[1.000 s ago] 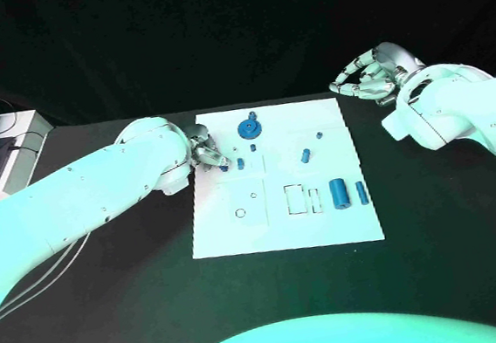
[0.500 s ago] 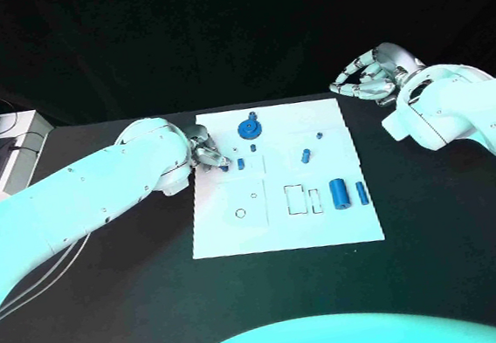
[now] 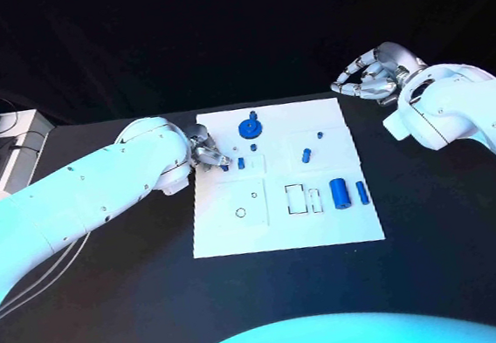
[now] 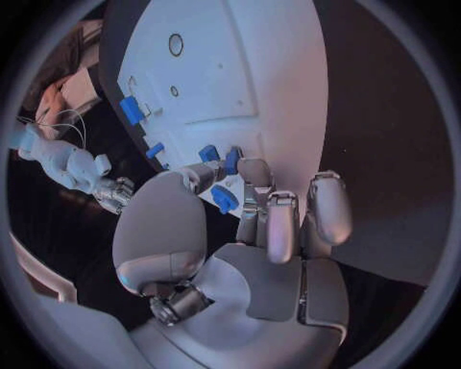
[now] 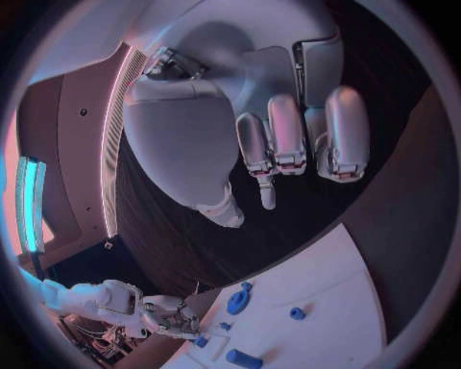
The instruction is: Assemble the parts on the task board
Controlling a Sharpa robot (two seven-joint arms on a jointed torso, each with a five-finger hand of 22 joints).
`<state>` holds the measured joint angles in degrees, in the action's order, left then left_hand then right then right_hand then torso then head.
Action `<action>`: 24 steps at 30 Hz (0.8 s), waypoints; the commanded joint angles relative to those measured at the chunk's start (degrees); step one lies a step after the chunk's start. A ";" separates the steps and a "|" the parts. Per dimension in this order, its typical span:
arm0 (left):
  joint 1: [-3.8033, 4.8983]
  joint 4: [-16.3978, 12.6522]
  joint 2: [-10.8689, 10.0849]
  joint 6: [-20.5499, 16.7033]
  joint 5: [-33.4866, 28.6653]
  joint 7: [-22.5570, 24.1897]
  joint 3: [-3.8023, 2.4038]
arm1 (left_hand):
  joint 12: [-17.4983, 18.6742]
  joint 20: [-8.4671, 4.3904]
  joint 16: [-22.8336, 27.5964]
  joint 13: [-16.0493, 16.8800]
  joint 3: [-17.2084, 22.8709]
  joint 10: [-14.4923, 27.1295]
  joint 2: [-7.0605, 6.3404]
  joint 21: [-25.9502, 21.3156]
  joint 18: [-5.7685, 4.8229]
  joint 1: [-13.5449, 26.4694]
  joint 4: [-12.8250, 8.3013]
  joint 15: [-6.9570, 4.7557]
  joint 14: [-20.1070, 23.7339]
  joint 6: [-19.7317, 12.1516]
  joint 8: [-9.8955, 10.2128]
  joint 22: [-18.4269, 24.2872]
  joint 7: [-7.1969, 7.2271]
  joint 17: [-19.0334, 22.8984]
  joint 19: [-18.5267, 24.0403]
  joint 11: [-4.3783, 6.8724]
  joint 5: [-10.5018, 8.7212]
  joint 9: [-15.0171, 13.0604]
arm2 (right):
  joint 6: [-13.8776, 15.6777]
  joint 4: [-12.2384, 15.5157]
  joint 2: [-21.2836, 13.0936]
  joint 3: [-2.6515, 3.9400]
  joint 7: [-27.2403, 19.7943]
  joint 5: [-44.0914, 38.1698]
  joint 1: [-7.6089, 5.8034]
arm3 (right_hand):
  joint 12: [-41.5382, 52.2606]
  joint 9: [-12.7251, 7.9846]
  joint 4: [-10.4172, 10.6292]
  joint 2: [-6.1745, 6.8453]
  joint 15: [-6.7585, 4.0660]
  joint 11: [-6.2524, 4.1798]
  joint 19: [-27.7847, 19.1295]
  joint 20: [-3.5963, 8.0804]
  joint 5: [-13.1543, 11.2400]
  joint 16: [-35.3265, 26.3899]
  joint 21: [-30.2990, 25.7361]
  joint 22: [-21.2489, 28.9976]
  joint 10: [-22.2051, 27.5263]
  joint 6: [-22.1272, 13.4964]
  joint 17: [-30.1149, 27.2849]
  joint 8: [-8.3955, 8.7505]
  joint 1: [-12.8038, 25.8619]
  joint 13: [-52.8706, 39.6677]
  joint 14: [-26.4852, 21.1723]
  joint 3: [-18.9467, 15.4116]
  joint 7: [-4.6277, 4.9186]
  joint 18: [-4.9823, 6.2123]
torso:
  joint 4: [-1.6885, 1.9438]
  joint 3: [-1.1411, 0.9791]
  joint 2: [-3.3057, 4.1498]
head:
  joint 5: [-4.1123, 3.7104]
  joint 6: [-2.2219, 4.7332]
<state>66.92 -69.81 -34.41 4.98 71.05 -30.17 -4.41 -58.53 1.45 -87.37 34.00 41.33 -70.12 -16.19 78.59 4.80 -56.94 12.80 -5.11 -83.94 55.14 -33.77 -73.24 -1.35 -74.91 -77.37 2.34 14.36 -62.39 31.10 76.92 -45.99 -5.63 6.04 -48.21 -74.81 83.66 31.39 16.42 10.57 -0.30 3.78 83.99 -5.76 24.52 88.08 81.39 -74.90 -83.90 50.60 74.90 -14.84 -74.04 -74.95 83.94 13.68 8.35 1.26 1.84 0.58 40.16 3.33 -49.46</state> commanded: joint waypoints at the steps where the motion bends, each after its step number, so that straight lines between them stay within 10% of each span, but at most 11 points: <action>1: -0.56 0.30 -0.08 2.28 -0.07 -1.14 0.38 | -0.14 -0.10 0.27 -0.07 -0.34 0.27 -0.11 -0.35 -0.35 -0.66 0.07 -0.30 -4.21 -0.12 0.12 0.00 -0.03 -7.94 -0.34 0.09 0.35 0.05 | -0.45 0.04 -0.01 0.02 -0.25 -0.59 0.02 | -0.32 0.10 -0.03 0.62 -0.36 -0.23 2.45 0.52 0.24 -0.19 -0.35 -10.19 0.02 -0.50 9.85 -0.20 0.04 -8.89 4.77 0.40 -0.07 0.79 | 0.04 0.07 0.01 | -0.04 0.04; 24: -0.56 0.28 -0.28 0.89 0.62 -0.91 0.33 | -0.17 -0.11 0.30 -0.03 -0.56 0.28 -0.20 -0.37 -0.35 -1.14 -0.01 -0.33 -4.19 -0.13 0.15 0.00 -0.04 -7.87 -0.34 0.10 0.31 0.08 | -0.46 -0.05 0.11 0.02 -0.28 -0.67 0.05 | -0.32 0.10 -0.03 0.62 -0.36 -0.23 2.45 0.52 0.24 -0.19 -0.35 -10.19 0.02 -0.50 9.85 -0.20 0.04 -8.89 4.77 0.40 -0.07 0.79 | 0.02 0.05 0.02 | -0.19 -0.08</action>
<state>66.90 -69.83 -34.54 4.89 71.15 -29.96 -4.42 -58.54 1.45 -87.37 33.95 41.02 -70.12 -16.45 78.59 4.80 -57.60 12.80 -5.11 -83.94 55.34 -33.79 -73.23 -1.12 -74.91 -77.37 2.34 14.35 -62.40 31.10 76.86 -45.92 -5.63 6.06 -48.28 -74.80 83.65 31.39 16.42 10.57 -0.30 3.78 83.99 -5.76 24.52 88.08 81.39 -74.94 -83.90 50.60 74.90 -14.84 -74.04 -74.92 83.94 13.68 8.35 1.26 1.84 0.63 40.18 3.23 -49.58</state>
